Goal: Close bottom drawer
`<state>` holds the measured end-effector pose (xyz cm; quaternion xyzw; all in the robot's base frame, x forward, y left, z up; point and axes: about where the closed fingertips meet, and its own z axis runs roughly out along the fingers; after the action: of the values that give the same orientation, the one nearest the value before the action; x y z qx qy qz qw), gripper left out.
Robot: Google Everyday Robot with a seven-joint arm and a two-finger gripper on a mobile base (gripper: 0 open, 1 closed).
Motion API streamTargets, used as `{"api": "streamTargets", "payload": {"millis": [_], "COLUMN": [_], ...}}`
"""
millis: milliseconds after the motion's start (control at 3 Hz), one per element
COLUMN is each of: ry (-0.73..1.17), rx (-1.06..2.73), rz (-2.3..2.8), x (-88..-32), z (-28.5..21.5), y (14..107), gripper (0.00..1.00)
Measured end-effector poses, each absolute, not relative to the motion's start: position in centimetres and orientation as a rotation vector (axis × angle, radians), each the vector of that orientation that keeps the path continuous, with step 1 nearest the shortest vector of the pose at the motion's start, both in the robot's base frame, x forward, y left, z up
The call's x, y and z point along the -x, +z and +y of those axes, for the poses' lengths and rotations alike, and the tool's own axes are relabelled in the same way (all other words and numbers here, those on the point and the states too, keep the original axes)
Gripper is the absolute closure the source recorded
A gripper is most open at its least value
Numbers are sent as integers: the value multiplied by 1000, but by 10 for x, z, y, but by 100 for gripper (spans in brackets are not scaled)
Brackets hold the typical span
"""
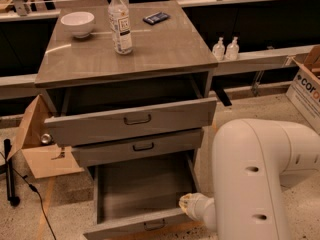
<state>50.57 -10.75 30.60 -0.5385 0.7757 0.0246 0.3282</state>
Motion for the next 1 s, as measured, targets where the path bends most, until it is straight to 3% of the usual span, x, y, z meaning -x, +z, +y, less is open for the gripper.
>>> {"api": "streamTargets", "payload": {"millis": [1000], "ry": [41], "rx": [1360], "rz": [2232], "x": [-463], "z": [-146], "y": [241], "gripper": [100]}}
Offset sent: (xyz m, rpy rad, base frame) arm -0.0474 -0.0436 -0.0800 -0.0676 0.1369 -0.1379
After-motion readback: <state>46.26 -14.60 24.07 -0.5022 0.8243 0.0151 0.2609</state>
